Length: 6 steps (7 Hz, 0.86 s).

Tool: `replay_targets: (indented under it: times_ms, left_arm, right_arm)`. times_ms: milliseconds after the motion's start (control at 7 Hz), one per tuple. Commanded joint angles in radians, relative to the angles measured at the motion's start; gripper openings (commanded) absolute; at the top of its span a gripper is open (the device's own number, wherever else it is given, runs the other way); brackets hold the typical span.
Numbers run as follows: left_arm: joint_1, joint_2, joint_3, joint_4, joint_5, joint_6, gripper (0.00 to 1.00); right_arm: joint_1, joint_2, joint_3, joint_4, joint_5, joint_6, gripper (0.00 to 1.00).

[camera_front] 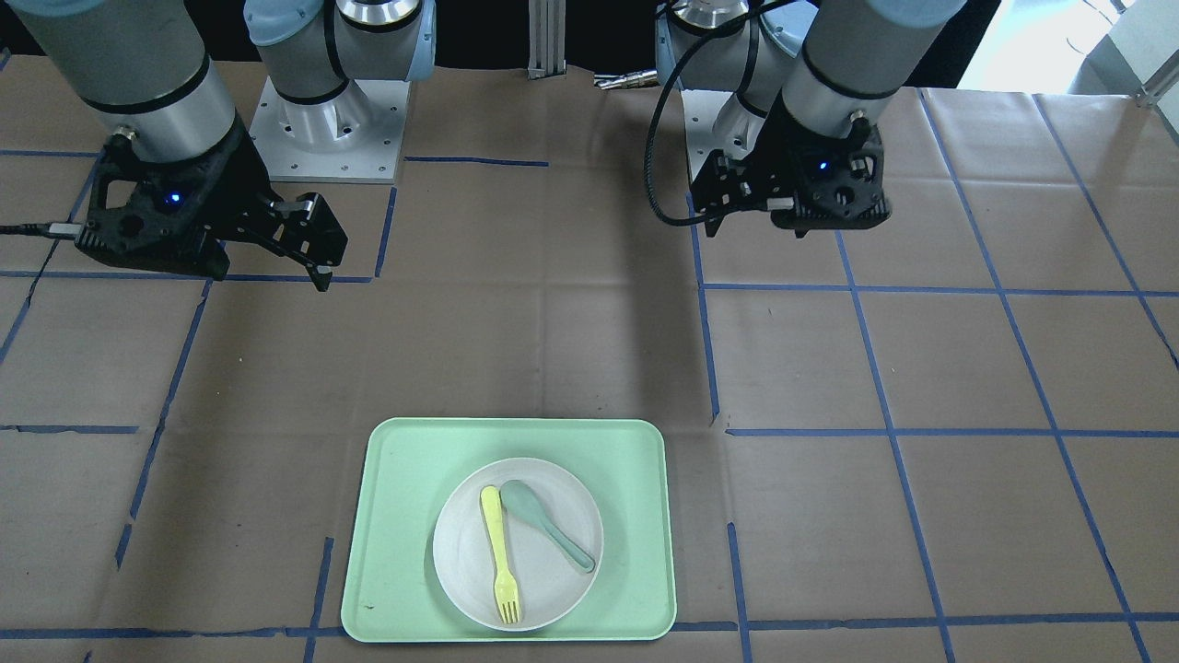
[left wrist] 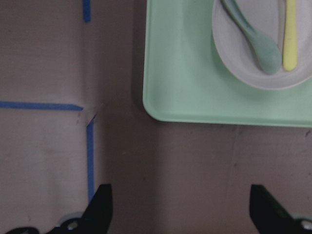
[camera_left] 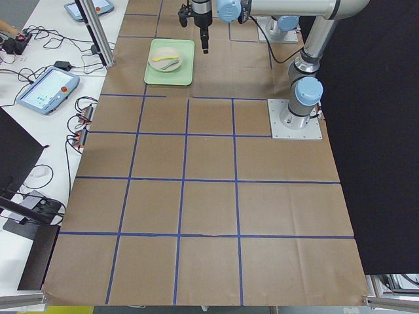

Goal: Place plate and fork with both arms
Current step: 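Raise the left gripper away while the right gripper moves over the plate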

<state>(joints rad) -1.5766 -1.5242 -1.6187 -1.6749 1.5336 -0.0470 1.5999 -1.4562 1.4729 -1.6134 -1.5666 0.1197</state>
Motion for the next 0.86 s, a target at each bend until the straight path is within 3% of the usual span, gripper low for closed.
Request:
replay_targets:
  times_ms: [0, 429, 714]
  left_arm:
    - [0.055, 0.077, 0.008, -0.109, 0.06, 0.079, 0.99]
    - [0.053, 0.079, 0.042, -0.19, 0.059, 0.079, 0.99]
    - [0.043, 0.069, 0.051, -0.189, -0.031, 0.078, 0.99]
  right_arm:
    - [0.058, 0.072, -0.066, -0.019, -0.001, 0.004, 1.0]
    - [0.077, 0.118, -0.083, -0.06, 0.002, 0.006, 1.0]
    - [0.144, 0.233, -0.156, -0.108, 0.0, 0.009, 1.0]
